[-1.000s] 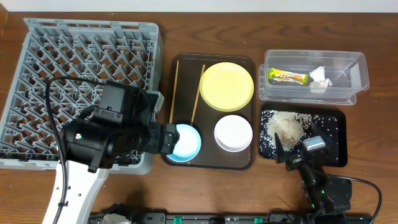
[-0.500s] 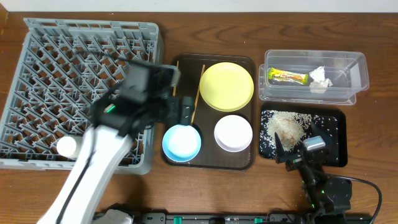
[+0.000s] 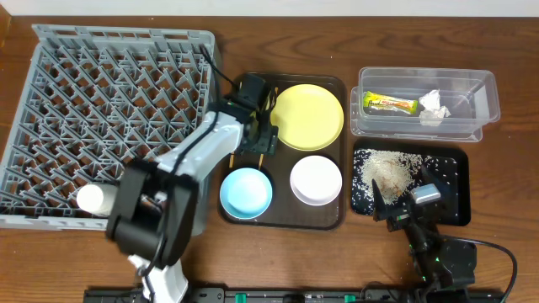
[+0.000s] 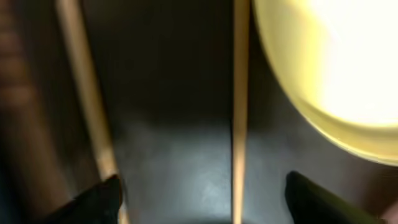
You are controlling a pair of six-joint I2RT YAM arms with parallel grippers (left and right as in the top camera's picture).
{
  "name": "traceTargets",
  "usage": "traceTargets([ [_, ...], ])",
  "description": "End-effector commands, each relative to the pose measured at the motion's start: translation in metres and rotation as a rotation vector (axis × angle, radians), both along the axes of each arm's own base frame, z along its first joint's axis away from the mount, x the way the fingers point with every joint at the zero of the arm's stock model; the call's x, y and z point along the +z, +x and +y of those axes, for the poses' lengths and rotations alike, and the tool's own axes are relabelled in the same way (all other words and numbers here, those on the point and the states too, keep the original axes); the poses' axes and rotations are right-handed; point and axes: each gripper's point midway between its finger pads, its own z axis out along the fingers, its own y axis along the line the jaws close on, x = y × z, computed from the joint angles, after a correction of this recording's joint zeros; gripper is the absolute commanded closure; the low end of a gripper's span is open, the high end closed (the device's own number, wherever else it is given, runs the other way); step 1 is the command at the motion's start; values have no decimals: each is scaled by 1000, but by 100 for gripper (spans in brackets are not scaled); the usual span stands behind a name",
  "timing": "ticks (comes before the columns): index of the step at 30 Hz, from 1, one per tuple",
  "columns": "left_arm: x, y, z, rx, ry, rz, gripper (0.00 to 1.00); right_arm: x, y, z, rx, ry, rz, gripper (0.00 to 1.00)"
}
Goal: Sort waste into correct bins and load items into the dishwasher
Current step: 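Grasp a wooden chopstick on the brown tray with left gripper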
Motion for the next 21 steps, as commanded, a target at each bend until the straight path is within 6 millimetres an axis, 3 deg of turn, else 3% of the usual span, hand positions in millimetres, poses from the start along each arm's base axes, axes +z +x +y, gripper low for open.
traceTargets([
  [1,-15,3,-1,0,21,6,34,0,0,0,0,12,0,1],
  [4,-28,1,-5,-13,29,21,43,0,0,0,0,12,0,1],
  [8,-39,-5,-9,-27,41,47,62,0,0,0,0,12,0,1],
  [13,-41,-8,-9,-31,49,57,92,0,0,0,0,12,0,1],
  [17,-32,-5,-2,-12,49,55,92,0,0,0,0,12,0,1],
  [21,-3,5,11,29,33,25,92,0,0,0,0,12,0,1],
])
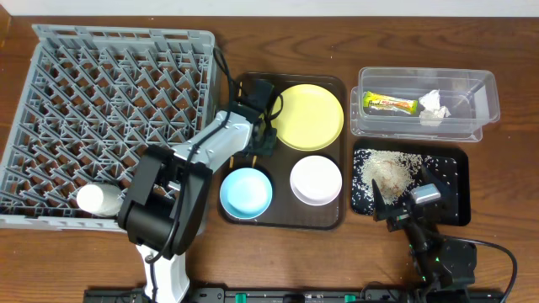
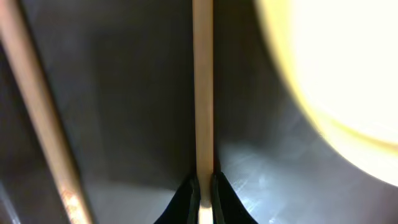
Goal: Sort waste into correct bins and load items into the dishwasher
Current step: 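Grasp a wooden chopstick on the brown tray with left gripper, then lift the chopstick with the left gripper toward the dish rack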
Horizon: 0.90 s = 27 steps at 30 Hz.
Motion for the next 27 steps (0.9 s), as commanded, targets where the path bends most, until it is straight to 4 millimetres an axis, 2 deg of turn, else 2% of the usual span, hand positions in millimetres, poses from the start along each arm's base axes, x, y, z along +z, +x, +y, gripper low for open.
traceTargets([
  [1,29,12,16,57,-13,-38,92,0,0,0,0,12,0,1],
  [8,113,17,43,95,-62,-189,92,0,0,0,0,12,0,1],
  [13,152,2,66,53,-23,-246,92,0,0,0,0,12,0,1],
  [16,154,-8,99,82,105,-227,92,0,0,0,0,12,0,1],
  [20,135,-20,138,130,264,-159,92,0,0,0,0,12,0,1],
  [23,119,-25,152,175,273,-114,92,0,0,0,0,12,0,1],
  [27,114,-24,156,204,258,-102,92,0,0,0,0,12,0,1],
])
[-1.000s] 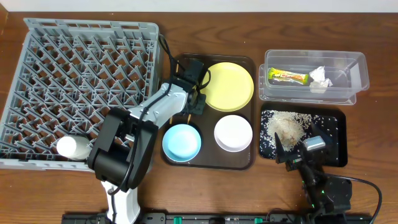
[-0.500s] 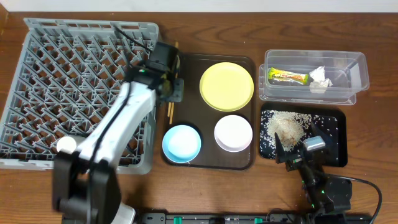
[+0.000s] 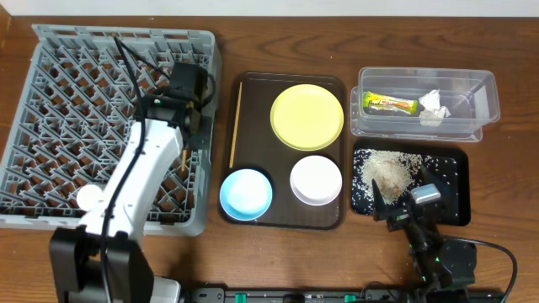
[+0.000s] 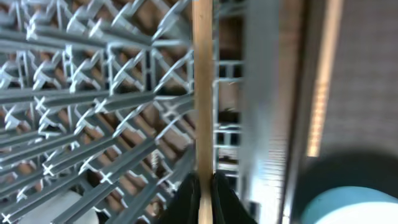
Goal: Sort waste into correct bins and load items into the dishwasher
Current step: 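Lift the chopstick with the left gripper toward the dish rack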
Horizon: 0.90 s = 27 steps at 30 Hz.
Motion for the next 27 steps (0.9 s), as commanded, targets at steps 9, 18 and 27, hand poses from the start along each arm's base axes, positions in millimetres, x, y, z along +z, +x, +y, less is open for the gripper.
traceTargets([
  [9,2,-1,-2,-1,-22,-5,83,0,0,0,0,12,0,1],
  [18,11,7,-104,-201,-471,-30,83,0,0,0,0,12,0,1],
  [27,-38,36,-112,-231,-238,-52,64,0,0,0,0,12,0,1],
])
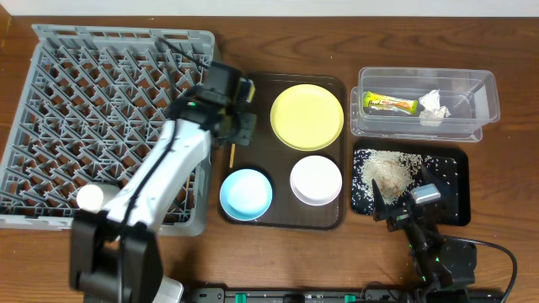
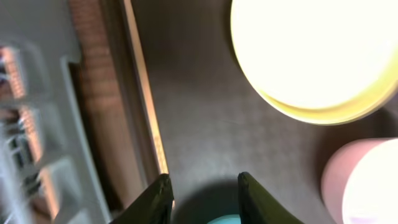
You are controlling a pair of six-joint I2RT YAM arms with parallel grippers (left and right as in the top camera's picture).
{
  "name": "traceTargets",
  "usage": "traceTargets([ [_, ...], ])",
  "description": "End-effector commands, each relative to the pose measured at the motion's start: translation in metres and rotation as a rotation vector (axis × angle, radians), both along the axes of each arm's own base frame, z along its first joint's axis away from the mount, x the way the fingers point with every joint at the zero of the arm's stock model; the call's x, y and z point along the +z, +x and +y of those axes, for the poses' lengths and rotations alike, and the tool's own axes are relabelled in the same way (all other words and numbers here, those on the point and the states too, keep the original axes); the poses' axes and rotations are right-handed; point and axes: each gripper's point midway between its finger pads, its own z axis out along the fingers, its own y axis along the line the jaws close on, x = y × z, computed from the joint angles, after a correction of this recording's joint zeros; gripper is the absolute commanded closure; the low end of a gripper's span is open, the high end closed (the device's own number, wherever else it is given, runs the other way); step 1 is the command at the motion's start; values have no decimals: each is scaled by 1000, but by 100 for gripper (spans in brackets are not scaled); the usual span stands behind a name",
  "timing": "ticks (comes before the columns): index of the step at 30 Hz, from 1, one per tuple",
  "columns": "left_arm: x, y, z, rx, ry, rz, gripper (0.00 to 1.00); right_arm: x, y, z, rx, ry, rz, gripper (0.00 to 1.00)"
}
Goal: Sort waste into correct bins and load items into the dishwasher
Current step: 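Lift the chopstick with the left gripper toward the dish rack, then carry the chopstick with the left gripper over the dish rack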
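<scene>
My left gripper (image 1: 239,135) (image 2: 202,180) hangs open and empty over the left side of the brown tray (image 1: 282,219). One wooden chopstick (image 2: 146,106) (image 1: 232,153) lies along the tray's left rim, its near end right beside my left fingertip (image 2: 163,183). On the tray sit a yellow plate (image 1: 306,116) (image 2: 311,50), a blue bowl (image 1: 246,192) and a white bowl (image 1: 316,179) (image 2: 367,180). The grey dishwasher rack (image 1: 50,93) stands to the left with a white cup (image 1: 88,198) in it. My right gripper (image 1: 396,212) rests low at the front right; its jaws cannot be made out.
A clear bin (image 1: 425,126) at the back right holds a snack wrapper (image 1: 389,104) and crumpled tissue (image 1: 432,105). In front of it a black tray (image 1: 455,181) carries spilled rice (image 1: 387,168). The rack's right wall stands close to the left of my left arm.
My left gripper was shut on a chopstick over the rack's right side. Now it is open, empty, and back over the tray's left side by the second chopstick.
My left gripper stood open over two chopsticks on the tray beside the yellow plate. Then it was shut on one of them. Then it held that chopstick over the rack. Now it is open over the tray again, where one chopstick lies.
</scene>
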Motion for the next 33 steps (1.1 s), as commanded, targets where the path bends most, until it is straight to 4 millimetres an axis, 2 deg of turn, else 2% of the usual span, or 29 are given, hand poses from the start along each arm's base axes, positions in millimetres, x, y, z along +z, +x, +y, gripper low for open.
traceTargets([
  [1,-33,12,11,35,87,28,64,0,0,-1,-1,12,0,1],
  [8,-82,18,12,36,126,98,63,0,0,-1,-1,12,0,1],
  [17,-115,10,15,76,149,177,64,0,0,-1,-1,12,0,1],
  [20,-127,1,7,58,112,234,64,0,0,-1,-1,12,0,1],
  [22,-131,-4,1,46,80,263,67,0,0,-1,-1,12,0,1],
  [26,-130,-7,-10,26,17,284,68,0,0,-1,-1,12,0,1],
  [29,-130,-8,-10,26,17,285,68,0,0,-1,-1,12,0,1],
  [33,-116,-4,-11,26,12,270,68,0,0,-1,-1,12,0,1],
])
